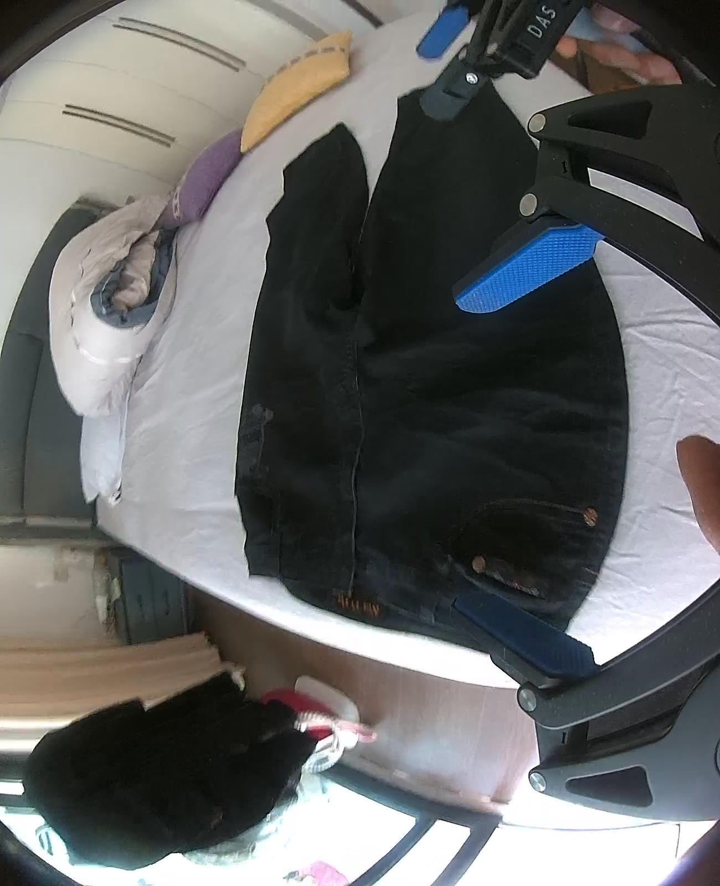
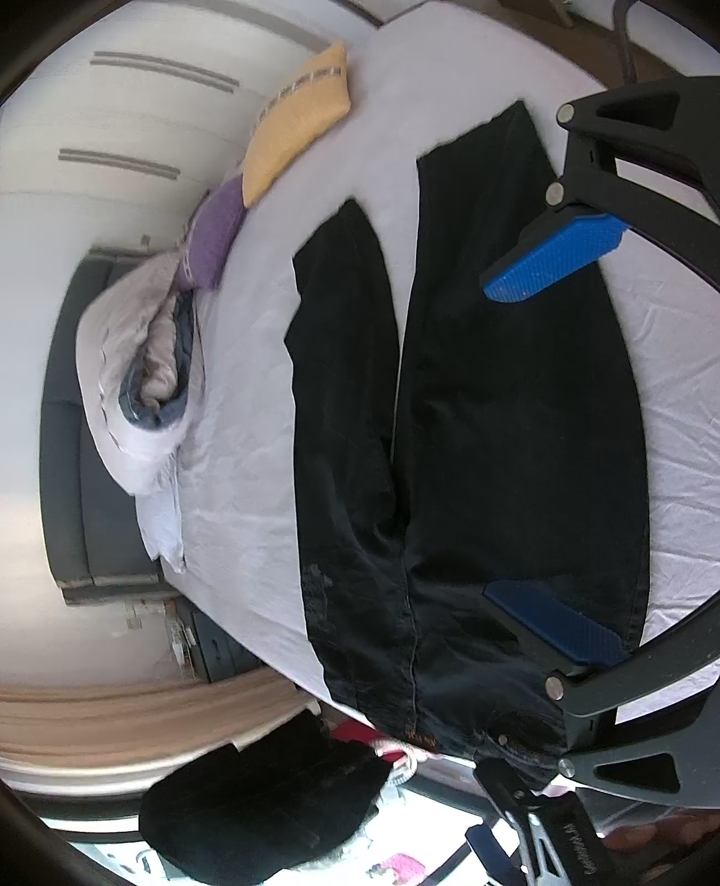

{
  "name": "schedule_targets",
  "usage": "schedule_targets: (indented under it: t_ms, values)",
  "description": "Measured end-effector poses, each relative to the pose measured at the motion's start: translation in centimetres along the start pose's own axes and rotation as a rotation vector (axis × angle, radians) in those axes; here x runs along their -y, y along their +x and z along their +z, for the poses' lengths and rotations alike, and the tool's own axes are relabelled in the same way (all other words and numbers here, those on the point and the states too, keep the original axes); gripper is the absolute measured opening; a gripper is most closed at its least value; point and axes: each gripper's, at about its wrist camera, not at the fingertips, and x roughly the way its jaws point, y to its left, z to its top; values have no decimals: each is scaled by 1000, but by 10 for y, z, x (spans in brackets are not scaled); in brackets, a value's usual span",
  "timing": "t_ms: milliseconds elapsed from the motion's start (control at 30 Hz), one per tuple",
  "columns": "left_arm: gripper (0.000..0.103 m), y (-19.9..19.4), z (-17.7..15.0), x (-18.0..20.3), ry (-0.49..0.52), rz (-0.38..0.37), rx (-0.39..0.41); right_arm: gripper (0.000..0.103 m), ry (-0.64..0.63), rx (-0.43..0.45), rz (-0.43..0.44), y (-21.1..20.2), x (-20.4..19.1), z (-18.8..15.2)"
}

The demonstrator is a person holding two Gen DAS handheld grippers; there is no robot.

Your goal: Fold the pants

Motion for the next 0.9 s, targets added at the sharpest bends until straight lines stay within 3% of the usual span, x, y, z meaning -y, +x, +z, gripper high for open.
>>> schedule_targets:
  t_ms: [100,233,300,367,433,533,667,767,900]
  values:
    - [103,12,14,-1,31,-37,-3,103,-4,-6,77,8,3,11]
    - [103,26,38,-1,118,-100,79,103,-39,19,222,21,11,41]
    - [103,43,58,-3,150,-59,18,103,-72,20,295,33,16,61]
    - [103,66,87,-17,107,-107,-39,103,-108,-6,342,52,23,85]
    - [103,85,118,-27,124,-111,-39,103,-144,-33,367,71,28,104]
    - [103,123,170,-30,261,-92,-34,102,-205,-55,370,100,37,133]
    - [103,192,225,-33,453,-104,-109,94,-293,-74,383,140,45,161]
    - [103,246,245,-41,575,-76,-191,85,-339,-82,383,170,45,176]
    - [93,299,251,-59,590,-125,-299,71,-385,-102,396,209,38,185]
